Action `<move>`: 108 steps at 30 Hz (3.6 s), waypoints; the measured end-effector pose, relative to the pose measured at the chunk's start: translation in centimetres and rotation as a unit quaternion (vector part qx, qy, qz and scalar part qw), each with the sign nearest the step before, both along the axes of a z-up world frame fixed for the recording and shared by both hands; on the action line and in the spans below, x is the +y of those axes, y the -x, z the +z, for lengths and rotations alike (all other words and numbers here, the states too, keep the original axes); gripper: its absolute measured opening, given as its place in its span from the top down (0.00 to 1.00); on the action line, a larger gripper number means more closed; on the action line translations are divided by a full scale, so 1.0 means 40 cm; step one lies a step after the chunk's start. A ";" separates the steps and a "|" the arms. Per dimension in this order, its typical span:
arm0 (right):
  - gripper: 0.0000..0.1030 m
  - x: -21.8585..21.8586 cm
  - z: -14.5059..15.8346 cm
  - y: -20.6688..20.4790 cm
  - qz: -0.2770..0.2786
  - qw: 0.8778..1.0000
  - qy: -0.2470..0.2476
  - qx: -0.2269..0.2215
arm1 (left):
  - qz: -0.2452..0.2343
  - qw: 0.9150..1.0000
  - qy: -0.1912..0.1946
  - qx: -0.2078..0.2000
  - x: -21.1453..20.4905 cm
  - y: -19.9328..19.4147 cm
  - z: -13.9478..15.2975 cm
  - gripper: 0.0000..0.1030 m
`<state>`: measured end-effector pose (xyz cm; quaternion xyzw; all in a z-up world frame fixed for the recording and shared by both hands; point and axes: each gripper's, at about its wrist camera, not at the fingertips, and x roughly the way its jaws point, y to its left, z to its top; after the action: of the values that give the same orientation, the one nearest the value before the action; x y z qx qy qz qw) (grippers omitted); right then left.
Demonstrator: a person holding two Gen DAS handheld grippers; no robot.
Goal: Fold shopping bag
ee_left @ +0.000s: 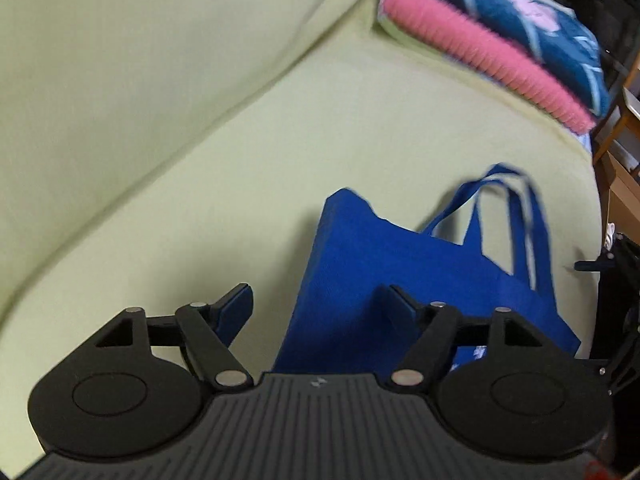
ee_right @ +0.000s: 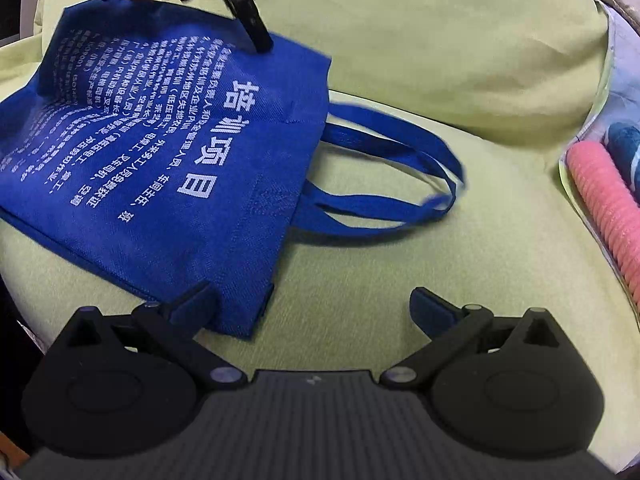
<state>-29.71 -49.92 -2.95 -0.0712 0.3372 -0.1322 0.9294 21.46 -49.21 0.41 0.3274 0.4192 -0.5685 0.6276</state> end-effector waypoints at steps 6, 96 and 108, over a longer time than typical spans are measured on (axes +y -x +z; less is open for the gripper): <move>0.01 0.001 -0.005 0.009 0.003 1.000 -0.013 -0.001 | -0.002 0.997 -0.045 0.067 -0.008 -0.026 -0.068 0.43; 0.06 0.029 -0.013 0.004 -0.037 0.998 -0.052 -0.013 | -0.142 0.989 -0.036 0.011 0.034 0.297 -0.089 0.52; 0.09 -0.005 -0.006 0.005 -0.043 0.993 -0.105 -0.037 | -0.102 0.995 0.024 0.000 0.110 0.297 -0.079 1.00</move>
<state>-29.93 -50.13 -3.19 0.0463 0.3176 -0.1383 0.9369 9.59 -44.80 -2.76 0.3534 0.3704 -0.6394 0.5737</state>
